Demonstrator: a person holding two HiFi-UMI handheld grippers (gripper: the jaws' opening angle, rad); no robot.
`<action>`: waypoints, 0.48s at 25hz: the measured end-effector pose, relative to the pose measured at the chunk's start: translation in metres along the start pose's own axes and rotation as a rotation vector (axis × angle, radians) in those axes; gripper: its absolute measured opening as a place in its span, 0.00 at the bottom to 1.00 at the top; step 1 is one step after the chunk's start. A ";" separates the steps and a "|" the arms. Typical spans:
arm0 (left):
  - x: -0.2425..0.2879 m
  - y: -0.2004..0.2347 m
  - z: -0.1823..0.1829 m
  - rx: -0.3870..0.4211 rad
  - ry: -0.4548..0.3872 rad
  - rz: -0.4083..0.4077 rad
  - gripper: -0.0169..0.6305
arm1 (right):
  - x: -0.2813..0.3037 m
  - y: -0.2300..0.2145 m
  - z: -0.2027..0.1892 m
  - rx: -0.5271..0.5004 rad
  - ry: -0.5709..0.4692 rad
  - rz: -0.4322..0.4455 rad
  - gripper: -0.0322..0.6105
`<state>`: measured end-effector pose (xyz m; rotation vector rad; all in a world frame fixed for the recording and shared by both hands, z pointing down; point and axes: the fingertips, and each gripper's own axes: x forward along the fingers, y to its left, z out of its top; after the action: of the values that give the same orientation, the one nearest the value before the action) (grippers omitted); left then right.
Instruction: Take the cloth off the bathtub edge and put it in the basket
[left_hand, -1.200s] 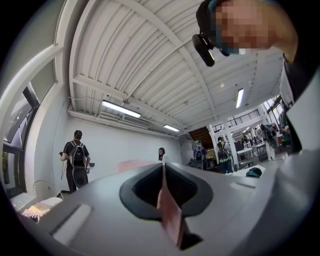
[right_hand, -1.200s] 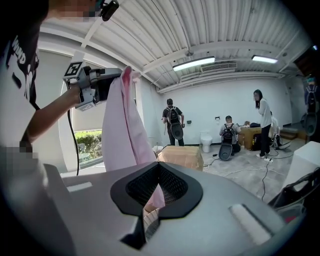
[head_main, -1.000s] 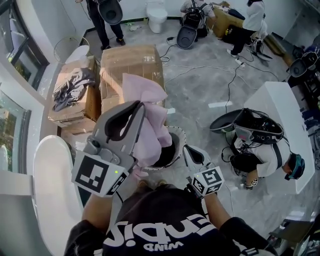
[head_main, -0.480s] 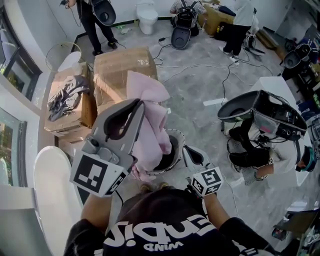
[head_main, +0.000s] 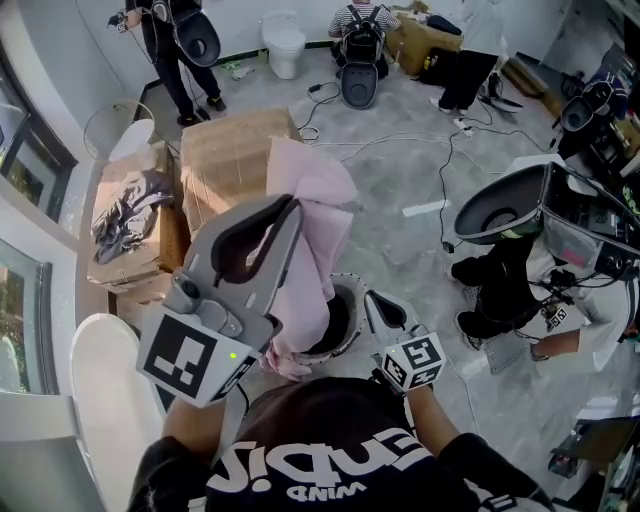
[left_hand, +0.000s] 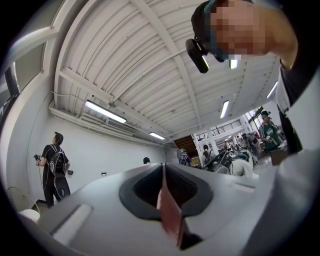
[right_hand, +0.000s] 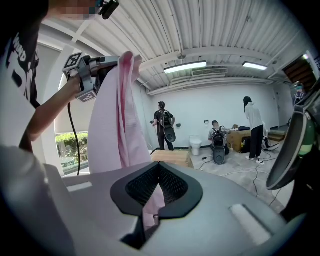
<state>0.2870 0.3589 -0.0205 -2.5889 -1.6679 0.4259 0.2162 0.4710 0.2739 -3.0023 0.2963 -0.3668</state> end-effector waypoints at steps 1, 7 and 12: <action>0.003 0.003 0.005 0.001 -0.002 -0.005 0.05 | 0.002 0.000 0.005 0.001 0.000 -0.002 0.06; 0.021 0.020 0.049 0.000 -0.029 -0.029 0.05 | 0.006 0.003 0.046 0.000 -0.008 -0.006 0.06; 0.036 0.020 0.080 0.012 -0.087 -0.055 0.05 | 0.004 -0.011 0.061 -0.013 -0.028 -0.032 0.06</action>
<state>0.2994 0.3728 -0.1086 -2.5449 -1.7522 0.5514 0.2368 0.4856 0.2174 -3.0249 0.2490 -0.3269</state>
